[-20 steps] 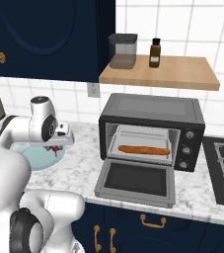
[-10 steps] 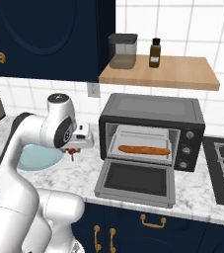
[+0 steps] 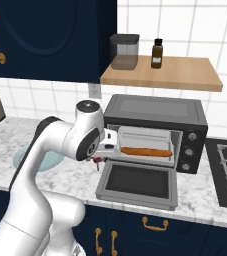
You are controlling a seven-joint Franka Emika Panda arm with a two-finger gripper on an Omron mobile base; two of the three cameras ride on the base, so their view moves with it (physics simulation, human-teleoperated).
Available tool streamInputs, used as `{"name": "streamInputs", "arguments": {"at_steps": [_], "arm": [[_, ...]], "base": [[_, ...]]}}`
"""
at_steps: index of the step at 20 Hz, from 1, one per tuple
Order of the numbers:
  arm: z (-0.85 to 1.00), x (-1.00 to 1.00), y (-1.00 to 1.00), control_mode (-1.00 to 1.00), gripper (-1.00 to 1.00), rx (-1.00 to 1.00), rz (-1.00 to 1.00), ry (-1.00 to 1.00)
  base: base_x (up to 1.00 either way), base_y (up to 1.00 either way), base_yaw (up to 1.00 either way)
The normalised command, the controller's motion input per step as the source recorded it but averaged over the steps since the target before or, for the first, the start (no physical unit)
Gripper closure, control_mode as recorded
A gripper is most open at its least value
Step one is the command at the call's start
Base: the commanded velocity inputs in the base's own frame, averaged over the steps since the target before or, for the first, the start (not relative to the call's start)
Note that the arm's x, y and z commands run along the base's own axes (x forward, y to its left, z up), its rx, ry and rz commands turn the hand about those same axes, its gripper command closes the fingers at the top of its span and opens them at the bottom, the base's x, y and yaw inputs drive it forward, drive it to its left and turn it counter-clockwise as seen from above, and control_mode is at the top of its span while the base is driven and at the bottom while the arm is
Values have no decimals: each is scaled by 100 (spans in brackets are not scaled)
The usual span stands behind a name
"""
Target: Pick up the kebab skewer and baguette bread, and place them inside the toaster oven. Close the toaster oven door and start by setting the timer.
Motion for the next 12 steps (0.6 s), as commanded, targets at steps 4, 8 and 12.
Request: {"name": "streamInputs", "arguments": {"at_steps": [4,8,12], "arm": [[0,10,-63,-100,100,0,0,0],[0,49,-8,-100,100,0,0,0],[-1,30,0,-100,100,0,0,0]], "base": [[0,0,0],[0,0,0],[0,0,0]]}}
